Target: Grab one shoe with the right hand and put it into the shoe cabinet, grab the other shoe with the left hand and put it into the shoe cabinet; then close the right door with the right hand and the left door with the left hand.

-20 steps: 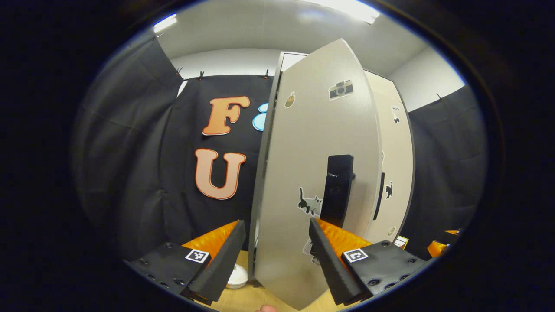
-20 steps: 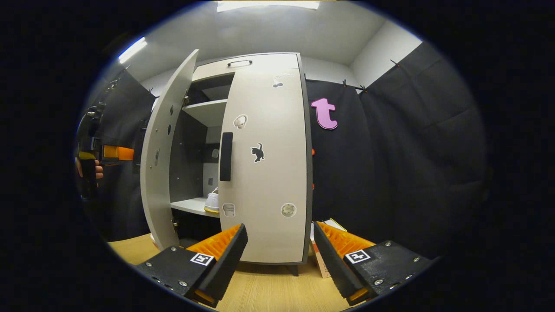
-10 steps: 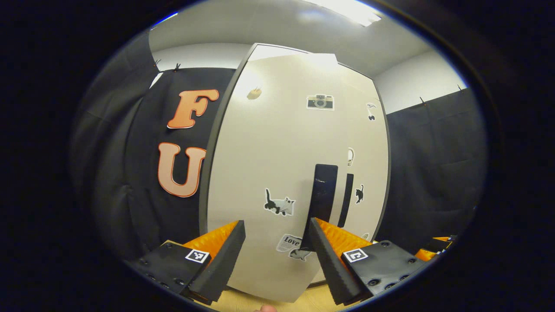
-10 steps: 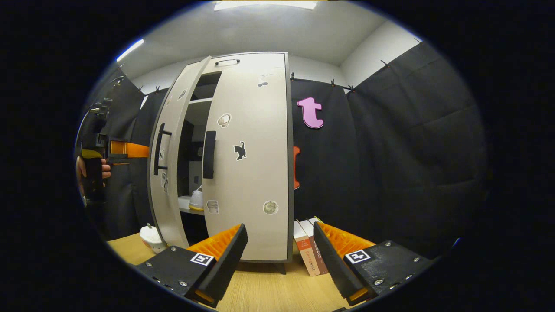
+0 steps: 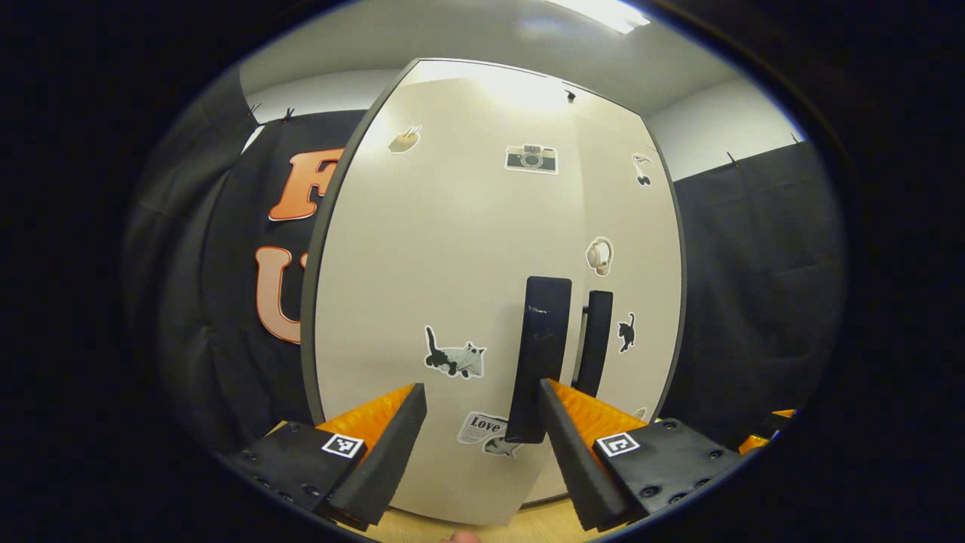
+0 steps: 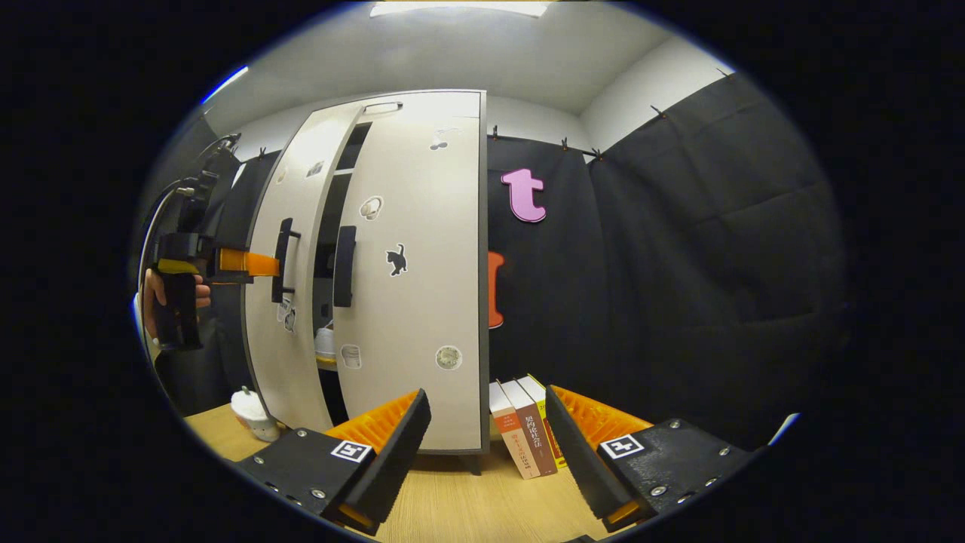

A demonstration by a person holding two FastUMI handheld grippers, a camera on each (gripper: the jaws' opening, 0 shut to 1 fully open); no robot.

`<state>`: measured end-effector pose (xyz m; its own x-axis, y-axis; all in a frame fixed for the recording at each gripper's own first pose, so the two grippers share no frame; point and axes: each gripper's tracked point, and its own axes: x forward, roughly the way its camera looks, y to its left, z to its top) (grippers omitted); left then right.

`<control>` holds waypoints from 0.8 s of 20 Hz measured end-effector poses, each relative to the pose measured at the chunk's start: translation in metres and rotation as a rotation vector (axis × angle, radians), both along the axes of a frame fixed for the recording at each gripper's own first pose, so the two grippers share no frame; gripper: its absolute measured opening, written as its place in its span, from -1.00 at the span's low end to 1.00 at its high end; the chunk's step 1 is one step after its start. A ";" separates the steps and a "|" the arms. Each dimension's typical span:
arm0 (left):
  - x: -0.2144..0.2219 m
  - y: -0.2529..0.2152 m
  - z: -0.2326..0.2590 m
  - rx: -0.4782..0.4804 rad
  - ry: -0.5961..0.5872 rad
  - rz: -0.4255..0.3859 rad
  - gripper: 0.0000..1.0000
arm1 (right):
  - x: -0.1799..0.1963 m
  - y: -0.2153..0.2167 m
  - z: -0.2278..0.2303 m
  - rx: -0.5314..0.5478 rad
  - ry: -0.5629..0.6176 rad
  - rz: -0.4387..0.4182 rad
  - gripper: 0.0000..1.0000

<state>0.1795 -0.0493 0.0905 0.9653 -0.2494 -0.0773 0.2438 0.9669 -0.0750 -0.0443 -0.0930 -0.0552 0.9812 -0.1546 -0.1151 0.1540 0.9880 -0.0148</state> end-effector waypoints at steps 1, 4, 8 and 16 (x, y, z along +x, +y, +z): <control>0.006 -0.003 -0.002 0.003 0.002 0.004 0.97 | 0.000 -0.003 0.000 -0.003 0.000 -0.005 0.89; 0.022 -0.009 -0.006 0.008 0.004 0.011 0.92 | -0.001 -0.008 0.001 -0.004 -0.002 -0.015 0.89; 0.035 -0.014 -0.010 -0.017 0.011 0.012 0.92 | -0.002 -0.013 0.002 -0.007 -0.005 -0.027 0.89; 0.031 -0.014 -0.005 -0.009 -0.009 0.020 0.94 | -0.002 -0.007 0.005 -0.001 -0.012 -0.005 0.88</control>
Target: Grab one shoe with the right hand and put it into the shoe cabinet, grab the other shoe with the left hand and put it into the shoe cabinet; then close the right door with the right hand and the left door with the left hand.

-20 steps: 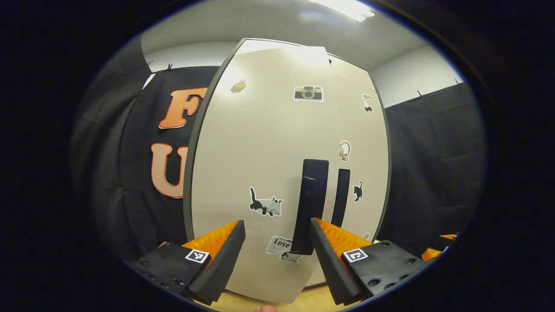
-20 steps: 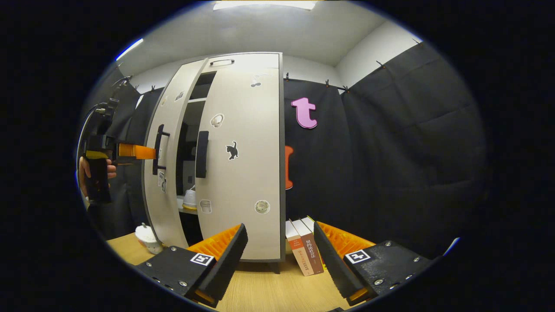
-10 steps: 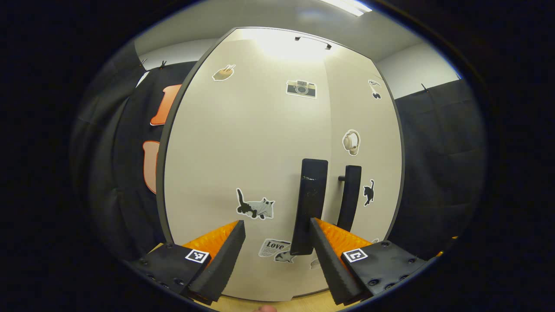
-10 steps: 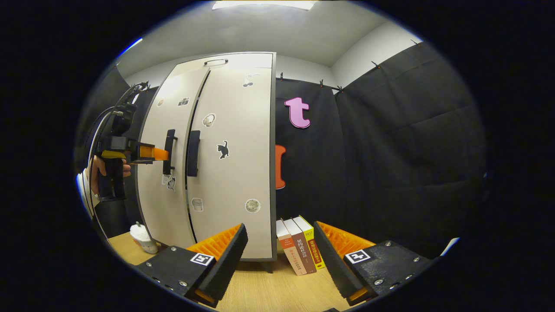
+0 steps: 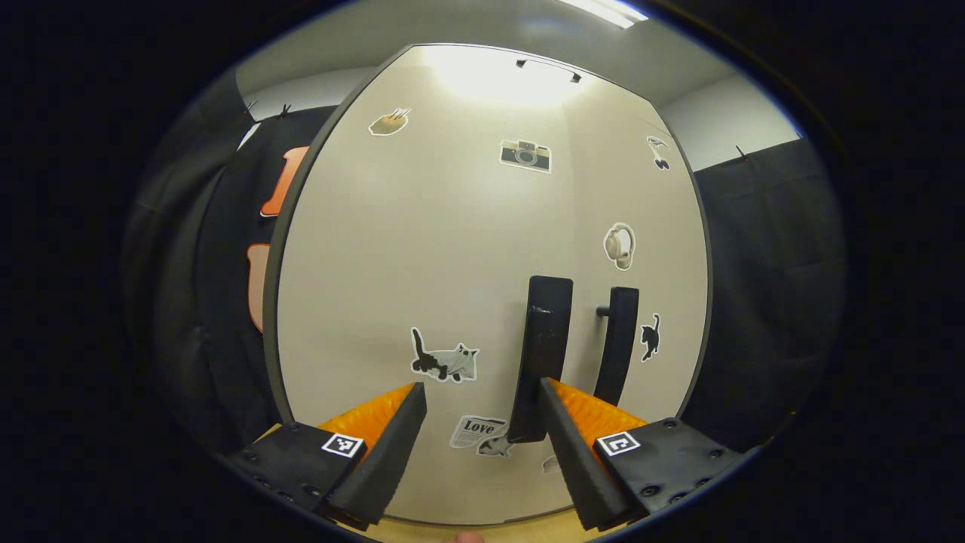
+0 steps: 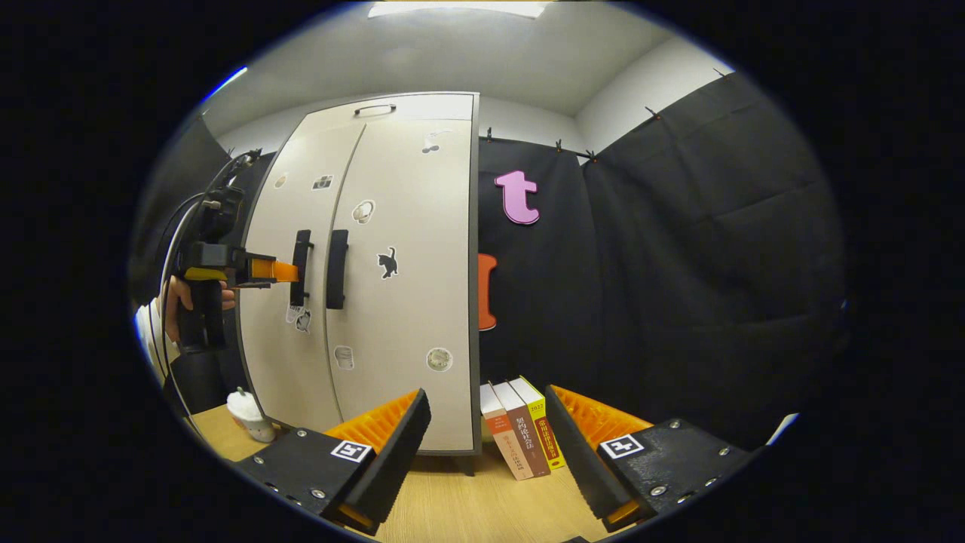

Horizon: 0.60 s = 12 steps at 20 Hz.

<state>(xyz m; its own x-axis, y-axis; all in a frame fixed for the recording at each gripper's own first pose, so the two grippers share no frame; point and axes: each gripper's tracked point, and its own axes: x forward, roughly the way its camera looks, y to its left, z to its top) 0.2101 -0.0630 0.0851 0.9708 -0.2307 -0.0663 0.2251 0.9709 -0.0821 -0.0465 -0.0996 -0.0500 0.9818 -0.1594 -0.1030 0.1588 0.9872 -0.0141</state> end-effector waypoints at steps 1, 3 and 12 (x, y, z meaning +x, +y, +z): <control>-0.010 0.002 0.004 -0.009 -0.008 0.000 0.94 | 0.001 0.003 0.001 0.002 -0.004 0.009 0.88; -0.032 0.010 0.011 -0.004 -0.016 0.014 0.92 | 0.003 0.011 0.001 0.010 -0.003 0.033 0.88; -0.132 0.073 -0.014 -0.001 -0.025 0.154 0.93 | 0.011 0.051 0.012 0.015 -0.019 0.156 0.88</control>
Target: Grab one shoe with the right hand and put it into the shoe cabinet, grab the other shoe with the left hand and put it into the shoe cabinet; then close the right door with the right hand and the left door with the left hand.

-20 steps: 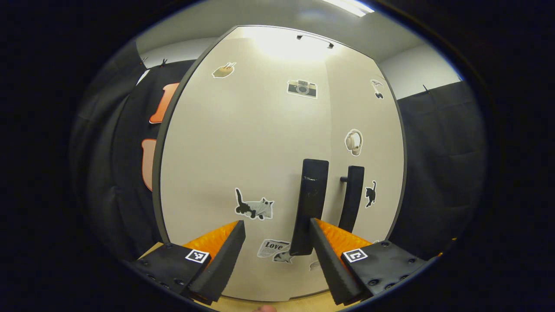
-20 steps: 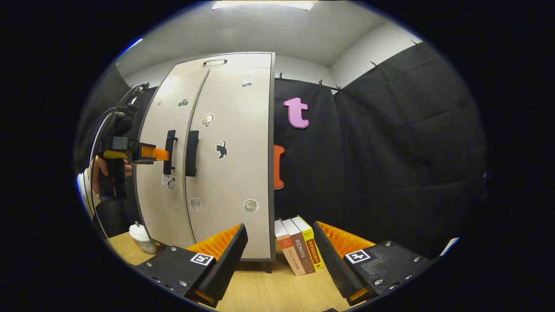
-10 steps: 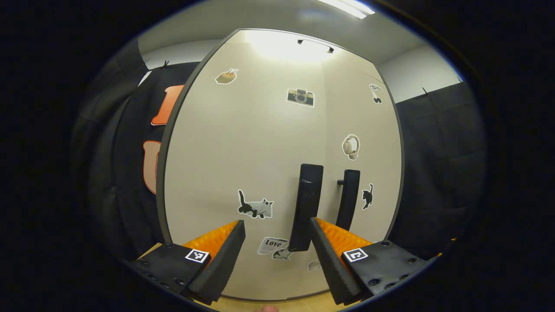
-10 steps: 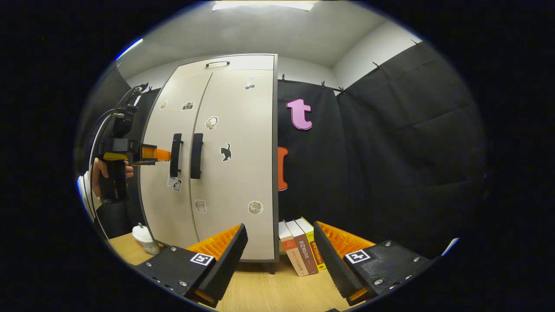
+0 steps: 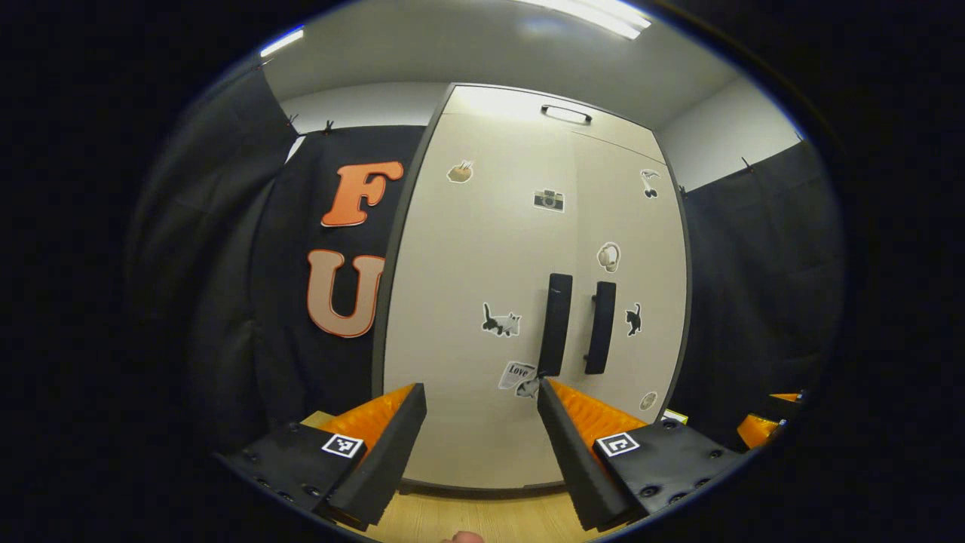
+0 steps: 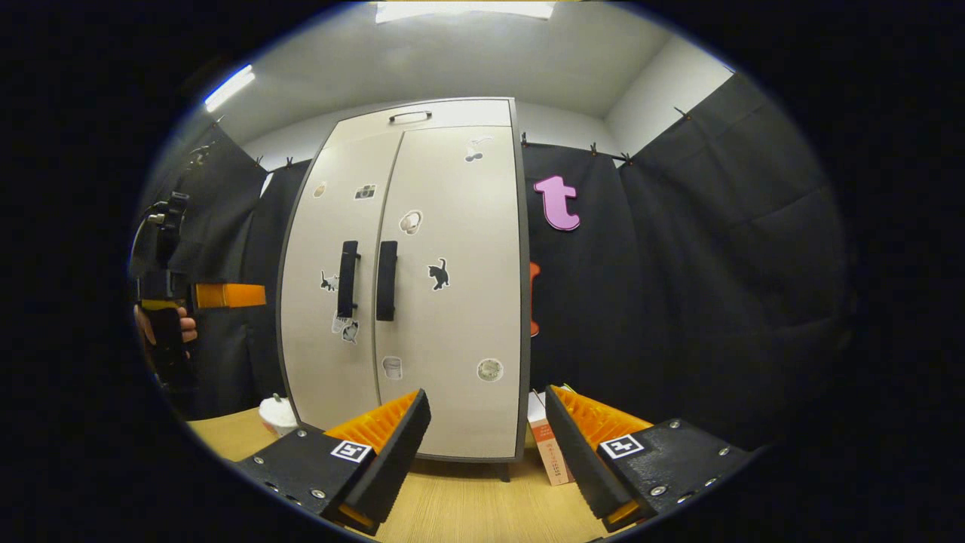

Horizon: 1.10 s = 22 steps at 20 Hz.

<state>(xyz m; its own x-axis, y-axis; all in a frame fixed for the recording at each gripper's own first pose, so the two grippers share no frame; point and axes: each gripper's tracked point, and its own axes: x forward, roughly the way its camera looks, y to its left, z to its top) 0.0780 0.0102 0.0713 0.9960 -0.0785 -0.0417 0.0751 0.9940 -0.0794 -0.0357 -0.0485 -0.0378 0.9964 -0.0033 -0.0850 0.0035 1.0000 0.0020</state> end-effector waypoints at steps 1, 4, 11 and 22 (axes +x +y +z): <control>-0.008 0.008 -0.006 0.000 -0.005 0.017 0.93 | 0.000 0.004 0.000 0.001 -0.002 0.008 0.88; -0.035 0.014 -0.029 0.013 -0.018 0.035 0.93 | 0.001 0.014 -0.003 0.021 -0.003 0.024 0.88; -0.072 -0.002 -0.058 0.007 0.007 0.042 0.94 | 0.001 0.027 -0.010 0.023 0.000 0.040 0.88; -0.066 -0.016 -0.059 -0.010 0.015 0.020 0.93 | -0.007 0.027 -0.012 0.024 0.001 0.019 0.88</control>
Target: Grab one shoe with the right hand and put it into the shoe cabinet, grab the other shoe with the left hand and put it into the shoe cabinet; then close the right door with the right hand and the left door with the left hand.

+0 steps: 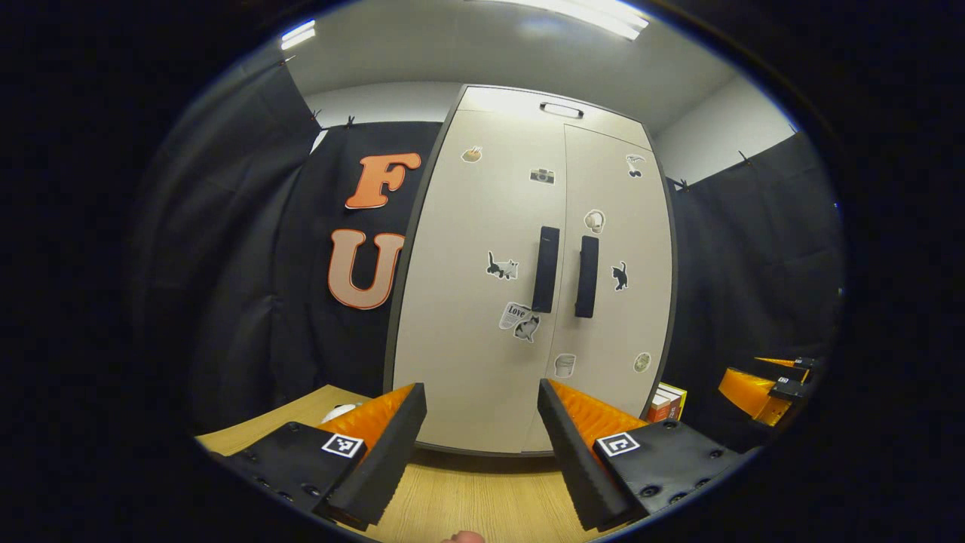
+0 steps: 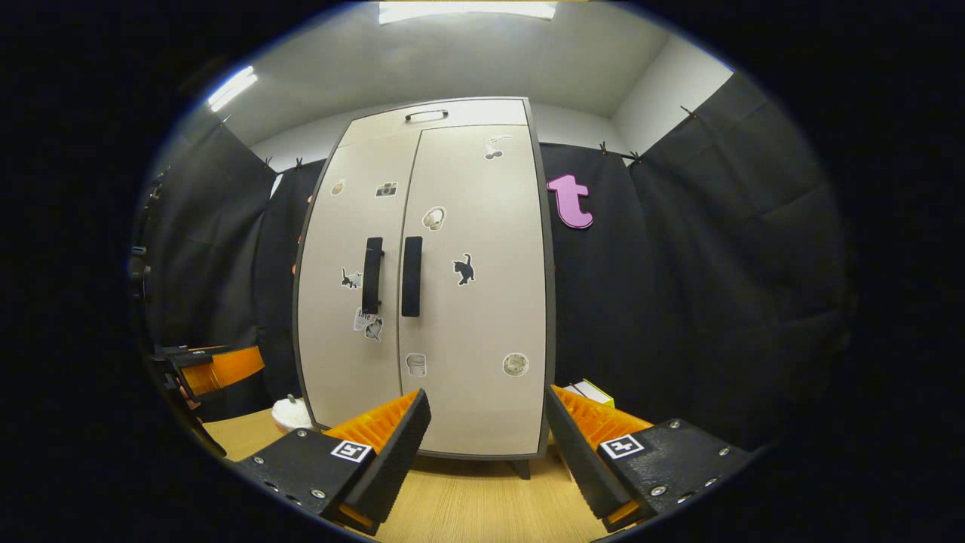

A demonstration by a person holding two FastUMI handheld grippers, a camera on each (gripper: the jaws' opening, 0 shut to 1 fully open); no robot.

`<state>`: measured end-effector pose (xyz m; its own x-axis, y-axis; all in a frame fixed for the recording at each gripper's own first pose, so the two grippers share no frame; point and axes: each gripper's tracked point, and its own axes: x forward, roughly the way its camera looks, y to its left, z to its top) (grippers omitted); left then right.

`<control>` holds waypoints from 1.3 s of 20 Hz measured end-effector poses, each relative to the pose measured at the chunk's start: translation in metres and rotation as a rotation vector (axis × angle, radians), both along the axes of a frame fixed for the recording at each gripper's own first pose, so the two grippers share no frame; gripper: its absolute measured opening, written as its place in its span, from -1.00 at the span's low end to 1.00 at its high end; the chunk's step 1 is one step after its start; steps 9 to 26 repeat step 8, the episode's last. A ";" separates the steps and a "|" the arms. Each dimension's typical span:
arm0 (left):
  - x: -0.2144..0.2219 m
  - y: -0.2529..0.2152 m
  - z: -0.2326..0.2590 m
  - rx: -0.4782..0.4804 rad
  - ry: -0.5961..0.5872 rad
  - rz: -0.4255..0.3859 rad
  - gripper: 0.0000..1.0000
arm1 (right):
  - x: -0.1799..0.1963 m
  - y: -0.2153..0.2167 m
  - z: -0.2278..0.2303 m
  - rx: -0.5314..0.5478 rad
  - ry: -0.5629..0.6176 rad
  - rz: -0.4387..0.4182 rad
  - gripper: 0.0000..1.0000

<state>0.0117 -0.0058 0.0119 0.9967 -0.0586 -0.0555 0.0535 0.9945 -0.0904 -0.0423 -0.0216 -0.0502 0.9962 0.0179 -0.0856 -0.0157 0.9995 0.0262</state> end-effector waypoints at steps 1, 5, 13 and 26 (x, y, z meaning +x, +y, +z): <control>0.000 -0.001 0.001 0.003 -0.001 -0.004 0.93 | 0.000 -0.001 -0.001 0.005 0.002 -0.002 0.88; 0.001 -0.001 0.002 0.004 0.000 -0.003 0.93 | 0.000 -0.001 -0.003 0.018 0.009 -0.006 0.88; 0.001 0.002 0.002 0.016 -0.004 0.005 0.94 | -0.002 -0.001 -0.002 0.018 0.006 -0.006 0.88; 0.001 0.002 0.002 0.016 -0.004 0.005 0.94 | -0.002 -0.001 -0.002 0.018 0.006 -0.006 0.88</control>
